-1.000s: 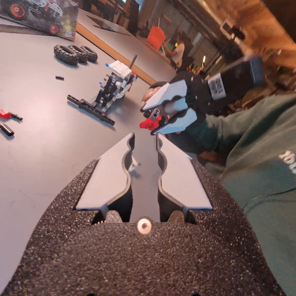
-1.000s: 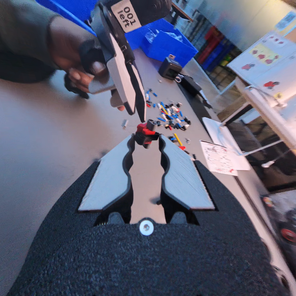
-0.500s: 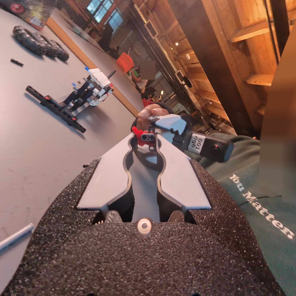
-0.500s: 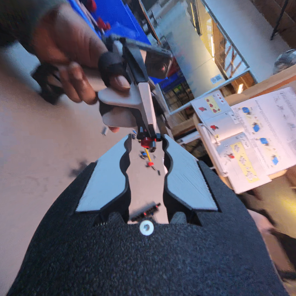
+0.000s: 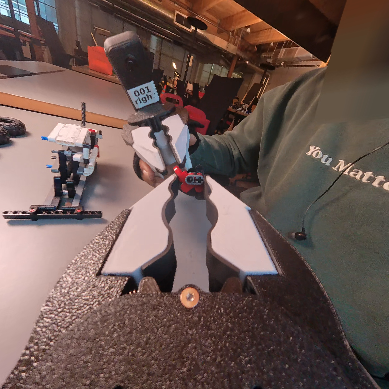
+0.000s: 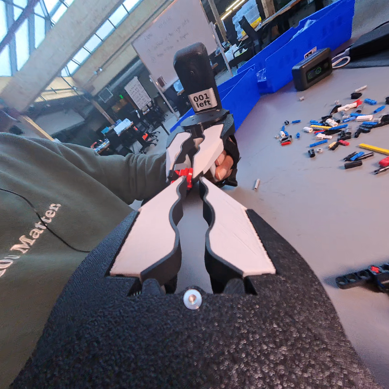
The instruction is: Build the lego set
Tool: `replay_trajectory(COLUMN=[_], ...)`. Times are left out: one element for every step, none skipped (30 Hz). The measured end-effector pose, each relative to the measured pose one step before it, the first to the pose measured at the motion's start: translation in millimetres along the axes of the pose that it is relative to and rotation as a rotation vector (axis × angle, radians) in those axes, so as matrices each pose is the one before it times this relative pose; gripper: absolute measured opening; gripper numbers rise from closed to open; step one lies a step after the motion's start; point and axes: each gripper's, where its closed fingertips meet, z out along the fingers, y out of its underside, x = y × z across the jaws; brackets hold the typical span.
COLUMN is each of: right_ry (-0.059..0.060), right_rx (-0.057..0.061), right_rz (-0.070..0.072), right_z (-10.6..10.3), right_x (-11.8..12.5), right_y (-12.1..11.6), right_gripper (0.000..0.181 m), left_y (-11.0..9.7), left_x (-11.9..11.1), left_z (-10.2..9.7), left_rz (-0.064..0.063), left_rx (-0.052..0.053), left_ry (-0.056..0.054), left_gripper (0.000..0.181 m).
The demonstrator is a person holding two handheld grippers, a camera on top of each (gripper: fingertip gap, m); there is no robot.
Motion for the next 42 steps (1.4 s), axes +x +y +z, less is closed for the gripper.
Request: replay_trajectory(right_ry=[-0.0158, -0.0257, -0.0284, -0.0209, -0.0088, 0.0029, 0.0005, -0.0012, -0.0028, -0.0004, 0.0011, 0.0059, 0.0057, 0.0009, -0.0022, 0.0071, 0.0211, 0.0294, 0.025, 0.0254, 0.0385, 0.0449, 0.0338, 0.0328, 0.0458, 0.0512, 0.0399, 0.0265, 0.0147, 0.0171, 0.0113, 0.0072, 0.0082, 0.0077, 0.0081, 0.0134, 0.018, 0.019, 0.0067, 0.0013, 0.0074, 0.0062], right_rx=[-0.0011, -0.0004, 0.0035, 0.0157, 0.0143, 0.0038, -0.0077, 0.002, 0.0047, -0.0007, -0.0043, -0.002, -0.0004, 0.0005, 0.001, 0.0021, 0.0012, -0.0023, -0.0008, -0.0082, -0.014, -0.022, -0.0134, -0.0075, -0.0158, -0.0181, -0.0129, -0.012, -0.0087, -0.0103, -0.0085, -0.005, -0.0029, -0.0046, -0.0043, -0.0028, -0.0085, -0.0065, -0.006, -0.0042, -0.0001, -0.0016], right_rz=[0.0244, 0.0158, 0.0259, 0.0313, 0.0344, 0.0188, 0.0028, 0.0025, 0.0125, 0.0095, 0.0006, 0.0012, 0.0023, 0.005, 0.005, -0.0079, -0.0214, -0.0228, -0.0131, 0.0039, 0.0065, -0.0001, -0.0039, 0.0062, 0.0023, -0.0136, -0.0055, 0.0072, 0.0093, 0.0093, 0.0082, 0.0104, 0.0082, 0.0081, 0.0076, 0.0062, -0.0016, -0.0039, 0.0033, 0.0046, 0.0015, -0.0001], right_z=[0.58, 1.31, 0.9, -0.4, -0.24, 0.45, 1.14, -0.08, -0.32, -0.05, 0.32, 0.27, 0.17, 0.25, 0.02, -0.19, -0.31, -0.49, -0.63, -0.84, -1.24, -1.51, -1.15, -0.73, -0.08, 0.17, 0.23, 0.33, 0.4, 0.47, 0.48, 0.72, 0.87, 1.17, 1.27, 1.25, 1.38, 1.33, 1.24, 1.02, 0.6, 0.32], right_x=[0.64, -1.76, -1.97, 0.07, 2.13, 3.15, 1.65, 1.16, 1.23, 1.71, 1.67, 2.09, 2.12, 1.4, 0.54, 1.27, 2.51, 3.58, 3.21, 3.35, 4.99, 5.32, 3.32, 3.42, 5.74, 6.67, 5.64, 4.57, 3.01, 3.19, 1.71, 0.78, 0.72, 0.67, 0.78, 1.68, 2.28, 2.04, 0.02, -0.78, -0.03, -0.22], right_y=[1.04, 1.55, 0.62, -1.88, -1.94, -0.18, 1.97, 0.13, -0.91, 0.01, 0.95, 0.54, 0.17, 0.18, 0.09, -0.05, -0.17, 0.03, -0.31, 0.7, 1.64, 3.3, 2.64, 1.83, 2.82, 2.99, 2.48, 2.48, 2.32, 2.83, 2.55, 1.94, 1.67, 1.94, 1.83, 1.63, 2.13, 1.81, 1.61, 1.1, 0.41, 0.56], right_gripper=[0.01, 0.011, 0.014, 0.016, 0.014, 0.012, 0.01, 0.008, 0.009, 0.007, 0.007, 0.007, 0.007, 0.007, 0.007, 0.006, 0.005, 0.003, 0.002, 0.002, 0.002, 0.002, 0.002, 0.002, 0.002, 0.002, 0.002, 0.002, 0.002, 0.002, 0.002, 0.002, 0.002, 0.002, 0.002, 0.002, 0.002, 0.002, 0.002, 0.002, 0.002, 0.002], left_y=[-0.7, 1.12, 1.81, -0.21, -0.81, -0.22, 0.8, 0.75, 0.3, 0.55, 1.28, 1.55, 1.3, 1.0, 0.55, 0.49, 0.8, 1.34, 1.69, 2.71, 3.85, 4.85, 4.73, 4.33, 4.34, 5.07, 4.72, 3.98, 4.27, 4.33, 4.13, 2.98, 1.74, 1.17, 1.37, 1.37, 0.52, -0.38, -0.76, -0.21, 0.62, 0.71], left_x=[-3.76, -1.38, -0.06, -0.94, -1.3, -0.47, -0.25, 0.11, -1.16, -1.16, -0.78, -1.03, -1.4, -1.11, -0.61, -0.68, -1.77, -2.74, -3.34, -4.0, -4.38, -4.77, -5.21, -4.79, -2.86, -0.91, 0.25, -0.01, -1.43, -3.26, -2.91, -0.56, 0.69, 0.27, -0.49, -1.13, -1.13, -0.94, -0.34, 0.75, -0.02, -0.81], left_z=[-0.82, -0.2, -0.09, -0.96, -1.1, -0.46, 0.31, 0.13, -0.27, -0.33, -0.19, -0.53, -0.65, -0.52, -0.23, -0.2, -0.25, -0.45, -0.86, -1.69, -2.49, -3.27, -3.39, -2.87, -1.52, 0.07, 1.37, 2.11, 2.54, 2.54, 2.8, 2.68, 2.64, 2.25, 1.8, 1.52, 1.37, 1.17, 1.23, 1.39, 1.5, 1.4], left_rz=[0.0092, 0.01, 0.0095, 0.0056, 0.0037, 0.003, 0.0046, 0.005, 0.0026, 0.0015, 0.0016, 0.0005, -0.001, -0.0013, -0.002, -0.0011, -0.0003, -0.0068, -0.0152, -0.0258, -0.0385, -0.0349, -0.0138, -0.0011, -0.0106, -0.0232, -0.0202, -0.0113, -0.0082, -0.0039, -0.0011, -0.0045, -0.0078, -0.0048, 0.0018, 0.0075, 0.0074, 0.0038, 0.0019, 0.0018, 0.0003, 0.0016], left_rx=[-0.0011, -0.011, -0.0154, -0.0018, 0.0021, -0.001, -0.0067, -0.0044, -0.001, -0.002, -0.0058, -0.0063, -0.0048, -0.0025, -0.0014, -0.0033, -0.0071, -0.012, -0.0159, -0.0224, -0.0323, -0.0363, -0.0301, -0.0209, -0.0193, -0.0237, -0.0221, -0.0178, -0.021, -0.0229, -0.0214, -0.0155, -0.0071, -0.0046, -0.0074, -0.0083, -0.0037, 0.0014, 0.0036, 0.0001, -0.0045, -0.0045], left_ry=[-0.0098, 0.003, 0.0108, 0.003, 0.0016, 0.0054, 0.0041, 0.0053, -0.0028, -0.0032, -0.0006, -0.0024, -0.0042, -0.003, -0.0002, -0.0031, -0.0108, -0.0171, -0.0198, -0.0243, -0.0295, -0.0385, -0.0501, -0.0523, -0.0408, -0.0284, -0.0233, -0.0266, -0.0335, -0.0408, -0.035, -0.0167, -0.0087, -0.0114, -0.0173, -0.0201, -0.0181, -0.0151, -0.0087, -0.0001, -0.003, -0.0061], left_gripper=[0.023, 0.023, 0.023, 0.023, 0.023, 0.023, 0.023, 0.023, 0.023, 0.023, 0.023, 0.023, 0.023, 0.023, 0.023, 0.023, 0.023, 0.023, 0.024, 0.031, 0.039, 0.039, 0.033, 0.027, 0.027, 0.028, 0.029, 0.029, 0.029, 0.029, 0.028, 0.028, 0.027, 0.027, 0.027, 0.027, 0.027, 0.027, 0.026, 0.025, 0.025, 0.025])
